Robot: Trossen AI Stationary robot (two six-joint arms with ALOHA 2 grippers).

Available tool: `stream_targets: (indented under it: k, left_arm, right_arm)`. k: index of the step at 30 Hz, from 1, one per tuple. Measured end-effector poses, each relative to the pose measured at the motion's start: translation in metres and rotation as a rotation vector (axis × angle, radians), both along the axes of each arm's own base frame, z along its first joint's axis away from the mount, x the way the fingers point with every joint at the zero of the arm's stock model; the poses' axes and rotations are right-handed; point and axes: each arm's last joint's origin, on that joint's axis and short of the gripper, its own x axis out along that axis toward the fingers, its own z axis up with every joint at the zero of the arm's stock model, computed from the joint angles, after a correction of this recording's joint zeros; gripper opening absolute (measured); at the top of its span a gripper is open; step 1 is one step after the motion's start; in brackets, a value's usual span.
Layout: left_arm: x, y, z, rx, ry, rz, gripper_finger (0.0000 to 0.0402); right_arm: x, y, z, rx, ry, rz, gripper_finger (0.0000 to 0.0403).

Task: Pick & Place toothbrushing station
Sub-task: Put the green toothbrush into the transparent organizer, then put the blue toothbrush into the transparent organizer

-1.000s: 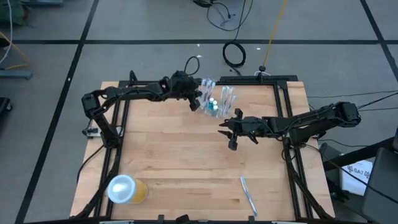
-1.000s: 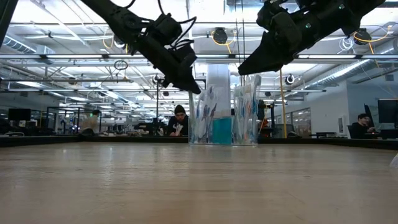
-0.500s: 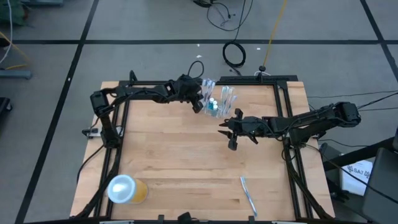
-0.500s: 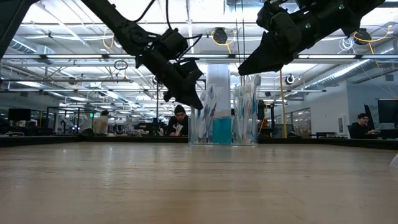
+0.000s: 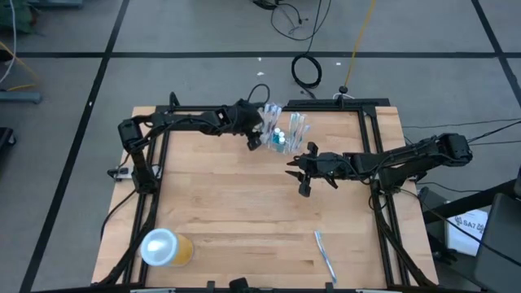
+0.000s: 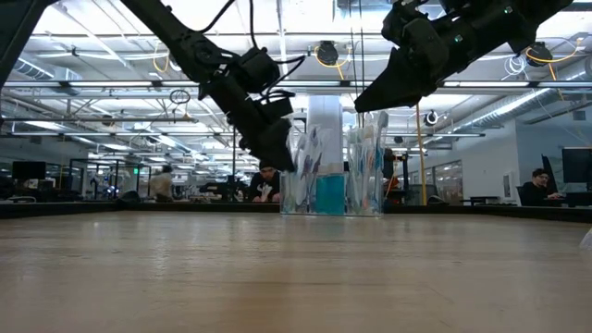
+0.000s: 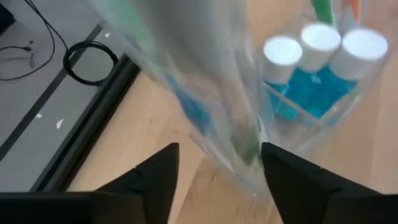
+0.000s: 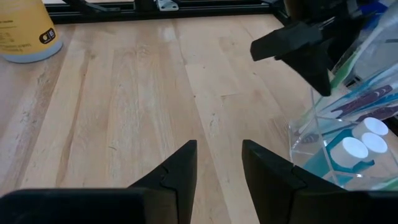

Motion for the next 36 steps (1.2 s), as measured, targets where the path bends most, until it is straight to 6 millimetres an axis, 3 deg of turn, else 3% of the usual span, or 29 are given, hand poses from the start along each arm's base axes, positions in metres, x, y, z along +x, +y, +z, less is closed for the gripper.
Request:
stream_targets:
  k: [5,15,21,25,30,36]
  left_arm:
    - [-0.002,-0.002,0.004,0.031,0.023,-0.041,0.0262]
    - [-0.033,-0.014,0.058,0.057,0.009,-0.044,0.0268]
    - [-0.059,-0.031,0.091,0.022,-0.013,-0.035,0.0269]
    - [-0.074,-0.046,0.107,-0.063,-0.034,-0.008,0.0269]
    - [-0.085,-0.065,0.123,-0.031,-0.045,-0.074,0.0269]
    - [-0.094,-0.083,0.137,0.0,-0.1,-0.128,0.0269]
  right_arm:
    - [0.0,0.0,0.0,0.0,0.0,0.0,0.0118]
    - [0.0,0.0,0.0,0.0,0.002,0.0,0.0118]
    - [0.0,0.0,0.0,0.0,0.003,0.0,0.0118]
    - [0.001,-0.003,0.001,-0.01,-0.013,-0.006,0.0118]
    - [0.003,-0.007,0.007,0.06,-0.097,-0.056,0.0118]
    - [0.001,0.01,0.003,0.169,-0.07,-0.043,0.0118]
